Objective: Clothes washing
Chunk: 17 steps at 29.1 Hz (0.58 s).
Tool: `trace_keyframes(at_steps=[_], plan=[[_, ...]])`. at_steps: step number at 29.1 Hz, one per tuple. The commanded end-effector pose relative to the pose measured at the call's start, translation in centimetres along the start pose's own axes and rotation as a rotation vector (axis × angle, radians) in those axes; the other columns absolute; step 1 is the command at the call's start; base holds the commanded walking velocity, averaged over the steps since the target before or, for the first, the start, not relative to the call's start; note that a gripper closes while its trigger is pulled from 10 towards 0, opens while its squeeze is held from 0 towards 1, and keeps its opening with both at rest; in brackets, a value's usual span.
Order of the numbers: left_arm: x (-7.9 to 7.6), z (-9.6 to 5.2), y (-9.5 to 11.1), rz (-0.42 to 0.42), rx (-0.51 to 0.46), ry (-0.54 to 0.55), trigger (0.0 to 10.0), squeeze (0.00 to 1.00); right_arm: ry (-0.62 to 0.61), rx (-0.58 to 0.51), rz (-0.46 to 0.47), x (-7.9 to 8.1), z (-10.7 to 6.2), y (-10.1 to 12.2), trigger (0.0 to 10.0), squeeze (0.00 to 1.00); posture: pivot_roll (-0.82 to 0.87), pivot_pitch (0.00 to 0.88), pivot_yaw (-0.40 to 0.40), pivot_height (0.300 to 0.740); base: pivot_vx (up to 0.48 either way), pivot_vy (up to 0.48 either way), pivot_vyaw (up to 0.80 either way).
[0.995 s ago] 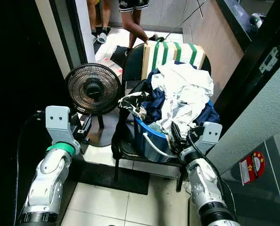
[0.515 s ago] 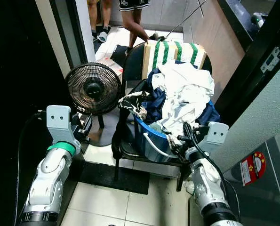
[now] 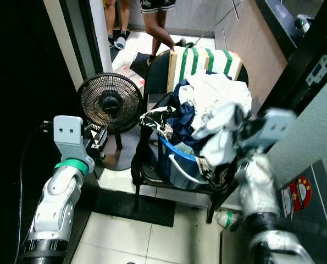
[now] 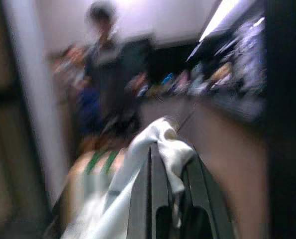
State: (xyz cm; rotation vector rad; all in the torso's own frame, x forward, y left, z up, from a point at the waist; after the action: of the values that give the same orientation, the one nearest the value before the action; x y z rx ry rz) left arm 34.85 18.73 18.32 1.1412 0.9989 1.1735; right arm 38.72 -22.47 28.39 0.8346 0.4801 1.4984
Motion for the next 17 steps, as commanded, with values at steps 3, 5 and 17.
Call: trace_keyframes(at_steps=[3, 5, 17], plan=[[0.0, 0.1, -0.6, -0.01, 0.012, 0.0, 10.0, 0.0, -0.196, -0.246, 0.037, -6.1, 5.1, 8.4, 0.0, 0.0, 0.07, 0.041, 0.026, 0.74, 0.0, 0.0, 0.0], [-0.2, 0.1, -0.6, -0.013, 0.011, -0.004, 10.0, 0.0, -0.217, -0.309, 0.028, -7.5, 5.9, 10.9, 0.0, 0.0, 0.07, 0.036, 0.029, 0.74, 0.0, 0.0, 0.0], [-1.0, 0.6, -0.7, -0.023, 0.006, -0.037, 10.0, 0.0, -0.223, -0.302, 0.058, -8.6, 6.5, 12.1, 0.0, 0.0, 0.06, 0.028, 0.04, 0.74, 0.0, 0.0, 0.0]])
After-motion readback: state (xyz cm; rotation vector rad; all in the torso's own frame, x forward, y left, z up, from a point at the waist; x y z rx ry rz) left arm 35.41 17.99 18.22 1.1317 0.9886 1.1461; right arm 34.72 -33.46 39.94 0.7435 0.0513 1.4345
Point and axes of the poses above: a point about 5 cm out from each wrist's last joint towards the gripper, its own z axis pointing out of the wrist towards the gripper, its own y axis along the axis of the wrist's last joint, x = y × z, the point moved 3 cm from there along z, pointing out of the wrist towards the gripper
